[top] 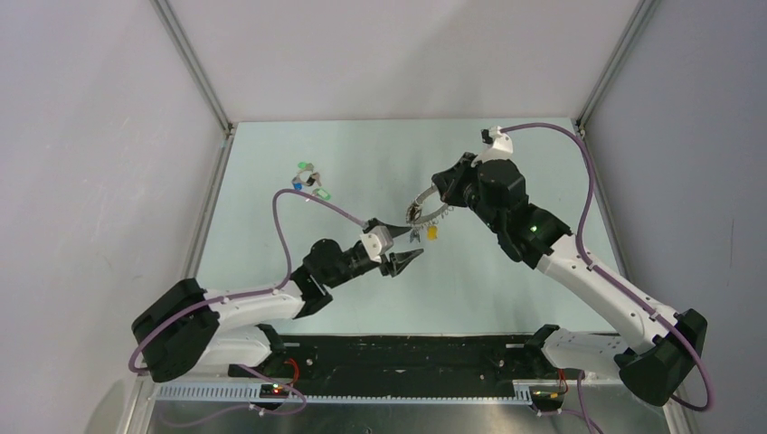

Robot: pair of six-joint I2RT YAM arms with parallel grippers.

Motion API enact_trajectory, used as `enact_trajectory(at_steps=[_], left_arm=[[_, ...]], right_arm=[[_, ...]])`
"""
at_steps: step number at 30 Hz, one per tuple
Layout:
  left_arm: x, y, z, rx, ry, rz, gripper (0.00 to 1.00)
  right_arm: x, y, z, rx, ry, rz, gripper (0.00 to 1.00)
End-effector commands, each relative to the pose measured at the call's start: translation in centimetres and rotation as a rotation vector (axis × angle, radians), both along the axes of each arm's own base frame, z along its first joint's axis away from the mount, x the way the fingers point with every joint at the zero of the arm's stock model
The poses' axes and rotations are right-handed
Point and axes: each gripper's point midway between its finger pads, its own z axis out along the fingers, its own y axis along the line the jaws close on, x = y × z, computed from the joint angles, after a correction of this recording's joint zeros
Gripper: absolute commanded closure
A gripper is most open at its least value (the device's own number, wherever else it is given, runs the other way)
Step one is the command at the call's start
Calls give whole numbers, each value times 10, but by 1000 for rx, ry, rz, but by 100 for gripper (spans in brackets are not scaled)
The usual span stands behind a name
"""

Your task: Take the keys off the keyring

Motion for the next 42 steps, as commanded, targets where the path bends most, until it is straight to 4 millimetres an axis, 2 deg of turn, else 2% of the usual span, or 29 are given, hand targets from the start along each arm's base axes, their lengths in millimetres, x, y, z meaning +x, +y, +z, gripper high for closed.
enact_trajectory(at_steps=[1, 7, 19, 29, 37, 38, 42], left_arm=[[16, -6, 43, -92, -76, 45, 39], [34, -6, 45, -96, -65, 94, 37], [50, 7, 44, -83, -84, 185, 37], [56, 11, 56, -105, -88, 199, 49], [60, 14, 55, -106, -81, 209, 51], [60, 14, 56, -108, -82, 208, 52], [64, 18, 58, -112, -84, 233, 69]], right_arm=[[0, 1, 32, 65, -84, -5, 100], [-5, 0, 40, 82, -100, 3, 100], [-12, 7, 41, 89, -99, 38, 100], [-22, 11, 46, 96, -105, 70, 100], [-31, 19, 50, 104, -116, 114, 100], [-33, 21, 51, 104, -118, 124, 100], [-38, 24, 48, 97, -110, 143, 100]])
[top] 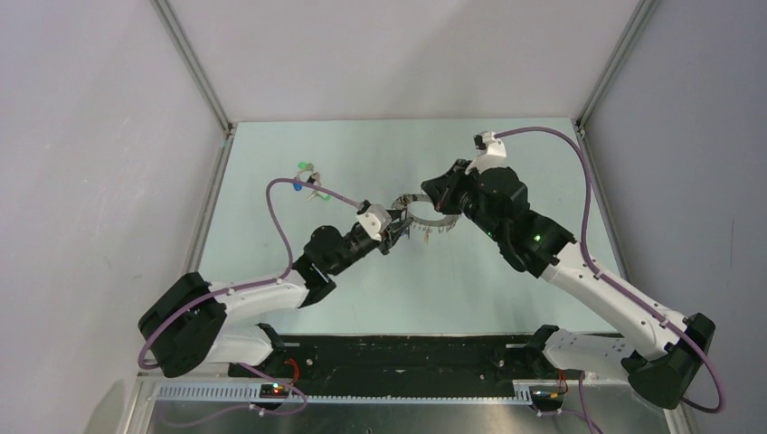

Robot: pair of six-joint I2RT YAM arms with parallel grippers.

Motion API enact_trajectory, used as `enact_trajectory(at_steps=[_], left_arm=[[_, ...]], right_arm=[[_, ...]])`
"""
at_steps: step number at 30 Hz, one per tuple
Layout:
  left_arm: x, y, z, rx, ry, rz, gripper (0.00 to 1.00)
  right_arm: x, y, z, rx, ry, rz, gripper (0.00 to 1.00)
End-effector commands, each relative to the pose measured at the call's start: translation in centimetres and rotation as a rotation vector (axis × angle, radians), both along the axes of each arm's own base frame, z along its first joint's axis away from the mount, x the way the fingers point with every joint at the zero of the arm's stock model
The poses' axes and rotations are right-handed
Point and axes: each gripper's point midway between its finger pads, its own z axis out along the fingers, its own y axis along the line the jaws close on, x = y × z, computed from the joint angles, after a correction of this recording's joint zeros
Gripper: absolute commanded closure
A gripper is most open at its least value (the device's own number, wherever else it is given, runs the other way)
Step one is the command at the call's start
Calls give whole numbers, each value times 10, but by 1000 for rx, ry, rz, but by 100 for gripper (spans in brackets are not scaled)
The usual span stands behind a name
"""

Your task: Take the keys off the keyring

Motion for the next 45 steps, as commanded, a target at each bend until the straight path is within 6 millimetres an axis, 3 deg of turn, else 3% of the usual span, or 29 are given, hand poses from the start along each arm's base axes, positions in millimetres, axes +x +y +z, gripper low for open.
enact_trajectory(at_steps=[1, 6, 11, 14, 18, 21, 24, 25, 26, 30, 33, 34, 36, 39, 45], left_arm=[[11, 7, 36, -69, -69, 50, 72], [10, 9, 35, -72, -62, 54, 98], [2, 9, 33, -83, -34, 22, 100], [-4, 6, 29, -98, 70, -4, 100], [-11, -2, 18, -68, 282, -39, 100], [-20, -5, 12, -9, 408, -64, 100], [-28, 0, 4, 127, 526, -67, 100], [-28, -1, 18, 145, 513, -75, 100], [-37, 3, 3, 218, 576, -89, 100], [-56, 10, 9, 371, 614, -165, 100], [-59, 28, 13, 532, 602, -154, 100], [-47, 40, 13, 602, 545, -87, 100], [-42, 52, 19, 701, 486, -64, 100], [-19, 69, 38, 807, 358, 87, 100], [1, 73, 61, 1013, 92, 209, 100]], right_arm=[[-10, 3, 30, 65, -69, 32, 100], [-12, 0, 28, 51, -62, 23, 100], [-10, -12, 18, -14, -62, -20, 100], [-6, -23, 4, -70, -68, -58, 98], [-4, -38, -23, -168, -85, -47, 68], [-11, -41, -46, -246, -116, 64, 42], [-14, -49, -56, -244, -148, 119, 30], [-20, -45, -57, -239, -166, 180, 30], [-22, -47, -56, -240, -204, 197, 29], [-36, -35, -49, -255, -364, 332, 32], [-46, -26, -39, -249, -490, 414, 32], [-49, -25, -41, -252, -511, 428, 32], [-47, -23, -35, -237, -556, 424, 32], [-46, -16, -28, -224, -620, 447, 37], [-63, 1, -22, -236, -760, 590, 42]])
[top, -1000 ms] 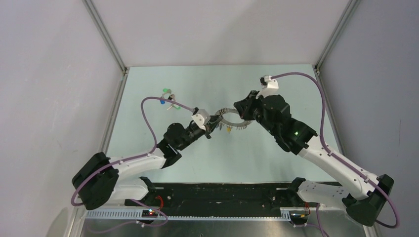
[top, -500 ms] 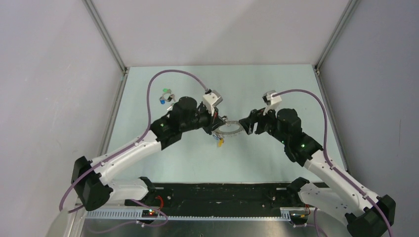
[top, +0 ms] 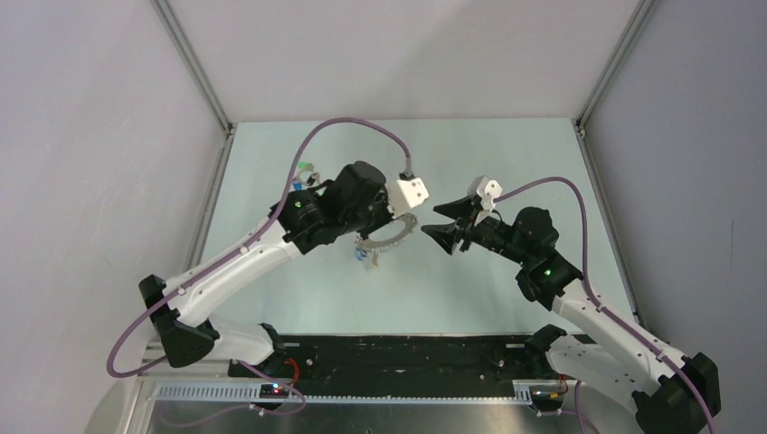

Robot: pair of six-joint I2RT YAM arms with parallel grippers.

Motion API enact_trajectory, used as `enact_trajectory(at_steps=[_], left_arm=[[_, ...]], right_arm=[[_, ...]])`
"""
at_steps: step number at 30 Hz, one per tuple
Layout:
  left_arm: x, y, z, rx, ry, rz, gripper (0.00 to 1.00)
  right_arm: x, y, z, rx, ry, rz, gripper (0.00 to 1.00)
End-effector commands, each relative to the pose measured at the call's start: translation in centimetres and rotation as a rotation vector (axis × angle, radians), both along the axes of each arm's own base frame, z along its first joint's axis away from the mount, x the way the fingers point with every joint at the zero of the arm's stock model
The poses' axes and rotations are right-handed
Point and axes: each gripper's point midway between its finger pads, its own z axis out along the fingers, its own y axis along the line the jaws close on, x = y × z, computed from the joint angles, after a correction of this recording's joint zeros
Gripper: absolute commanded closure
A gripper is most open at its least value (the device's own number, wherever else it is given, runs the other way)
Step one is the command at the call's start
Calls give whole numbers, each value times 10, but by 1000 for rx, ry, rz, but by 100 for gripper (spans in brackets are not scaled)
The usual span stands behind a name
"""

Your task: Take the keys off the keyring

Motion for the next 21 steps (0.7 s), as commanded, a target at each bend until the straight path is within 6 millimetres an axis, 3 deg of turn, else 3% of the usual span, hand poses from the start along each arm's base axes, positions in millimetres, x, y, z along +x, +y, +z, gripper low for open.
enact_trajectory(at_steps=[1, 5, 11, 16, 21], left_arm=[[22, 15, 28, 238, -274, -27, 100], [28, 12, 38, 244, -384, -12, 100], [44, 36, 71, 238, -590, 149, 100], [20, 18, 76, 36, -652, -19, 100], [-11, 17, 65, -82, -712, -185, 100]], right_arm=[[-18, 15, 26, 19, -202, 152, 42], [-24, 19, 29, 18, -263, 189, 43], [-21, 21, 32, 30, -305, 185, 46], [-20, 26, 31, 43, -335, 213, 46], [-26, 31, 40, 78, -371, 261, 51]])
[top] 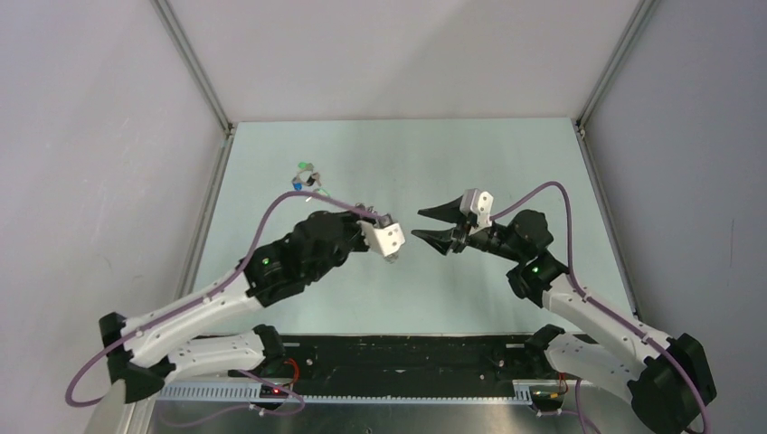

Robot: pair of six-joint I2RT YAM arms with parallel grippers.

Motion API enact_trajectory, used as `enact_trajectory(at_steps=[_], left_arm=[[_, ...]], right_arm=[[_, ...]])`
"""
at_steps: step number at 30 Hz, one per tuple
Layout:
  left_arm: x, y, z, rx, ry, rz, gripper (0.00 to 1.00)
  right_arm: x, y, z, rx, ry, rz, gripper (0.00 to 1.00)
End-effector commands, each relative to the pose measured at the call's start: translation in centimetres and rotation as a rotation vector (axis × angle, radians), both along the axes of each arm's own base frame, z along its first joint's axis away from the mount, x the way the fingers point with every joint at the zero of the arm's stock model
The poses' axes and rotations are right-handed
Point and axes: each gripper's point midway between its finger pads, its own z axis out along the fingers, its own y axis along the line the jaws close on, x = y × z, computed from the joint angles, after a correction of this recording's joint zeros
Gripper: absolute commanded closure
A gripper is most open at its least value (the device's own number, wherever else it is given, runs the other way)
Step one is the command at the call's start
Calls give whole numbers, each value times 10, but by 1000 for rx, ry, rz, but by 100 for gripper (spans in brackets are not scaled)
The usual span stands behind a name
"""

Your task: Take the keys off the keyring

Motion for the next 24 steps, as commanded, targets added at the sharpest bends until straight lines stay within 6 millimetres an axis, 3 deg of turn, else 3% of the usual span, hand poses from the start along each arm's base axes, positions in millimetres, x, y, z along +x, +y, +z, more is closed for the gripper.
enact_trajectory(at_steps=[1, 5, 6, 9, 24], left_arm=[[-20, -17, 45, -191, -148, -183, 100], [-41, -20, 47, -247, -185, -306, 100], [-43, -21, 37, -234, -181, -325, 100], [-53, -24, 33, -238, -203, -391, 100], [-63, -25, 46, -300, -209, -433, 100]], right_arm=[[-11, 4, 27, 67, -113, 70, 52], [-15, 10, 30, 74, -117, 107, 58], [-14, 11, 30, 76, -113, 114, 60], [-20, 18, 34, 72, -115, 173, 62], [-41, 52, 20, 30, -80, 330, 69]])
